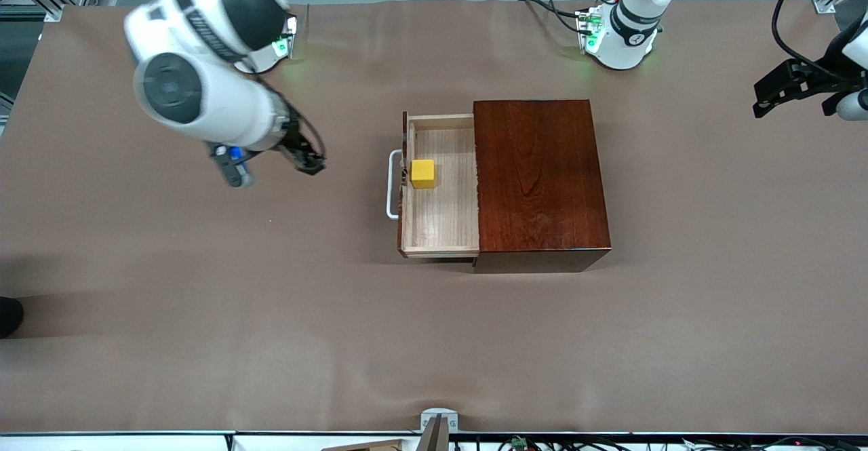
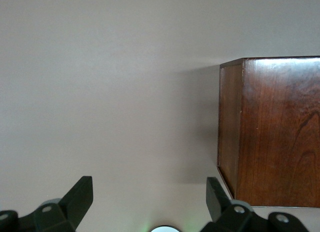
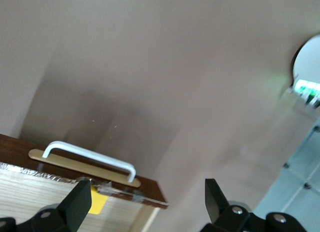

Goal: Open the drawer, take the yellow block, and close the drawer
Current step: 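Move the left gripper back while the right gripper reaches toward the drawer, then lower the right gripper into the drawer and grasp the yellow cube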

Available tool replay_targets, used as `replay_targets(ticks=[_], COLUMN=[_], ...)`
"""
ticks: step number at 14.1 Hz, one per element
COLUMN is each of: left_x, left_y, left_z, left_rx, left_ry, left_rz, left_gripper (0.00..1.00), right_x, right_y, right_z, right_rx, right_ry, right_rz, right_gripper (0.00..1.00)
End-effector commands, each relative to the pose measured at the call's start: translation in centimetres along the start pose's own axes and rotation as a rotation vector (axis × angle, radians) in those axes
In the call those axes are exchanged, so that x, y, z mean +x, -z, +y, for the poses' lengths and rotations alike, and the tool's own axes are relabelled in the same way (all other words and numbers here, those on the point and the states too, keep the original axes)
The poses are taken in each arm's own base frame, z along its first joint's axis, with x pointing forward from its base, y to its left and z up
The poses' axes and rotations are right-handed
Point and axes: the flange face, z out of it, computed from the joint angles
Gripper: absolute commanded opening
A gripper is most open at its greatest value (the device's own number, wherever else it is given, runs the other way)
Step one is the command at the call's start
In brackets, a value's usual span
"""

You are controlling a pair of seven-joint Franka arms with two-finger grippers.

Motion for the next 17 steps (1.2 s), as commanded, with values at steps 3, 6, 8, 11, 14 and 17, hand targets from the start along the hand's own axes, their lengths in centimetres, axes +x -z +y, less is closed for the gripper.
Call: replay_targets(ticks=[3, 6, 8, 11, 14, 17], left_x=[0.0, 0.0, 0.0, -0.3, -0.3, -0.4], left_y=[0.1, 0.0, 0.2, 0.4, 0.4, 0.5], left_z=[0.7, 0.7, 0.8, 1.8, 2.0, 1.9], left_rx=[0.007, 0.008, 0.006, 0.001, -0.003, -0.003], left_ry=[-0.021, -0.022, -0.030, -0.042, -0.045, -0.042], left_rz=[0.013, 0.011, 0.013, 0.012, 0.014, 0.013], left_gripper=[1.00, 1.00, 1.00, 1.00, 1.00, 1.00], right_x=[-4.8, -8.6, -9.9, -12.1, -13.6, -13.4], right_y=[-3.0, -6.2, -7.5, -9.7, -12.5, -14.4], right_z=[-1.8, -3.6, -4.1, -5.2, -6.2, -7.3], right_rx=[0.044, 0.076, 0.087, 0.130, 0.148, 0.163], right_ry=[-0.173, -0.264, -0.277, -0.333, -0.346, -0.343], right_rz=[-0.004, -0.003, -0.002, -0.010, -0.002, 0.013], right_gripper=[1.00, 1.00, 1.00, 1.00, 1.00, 1.00])
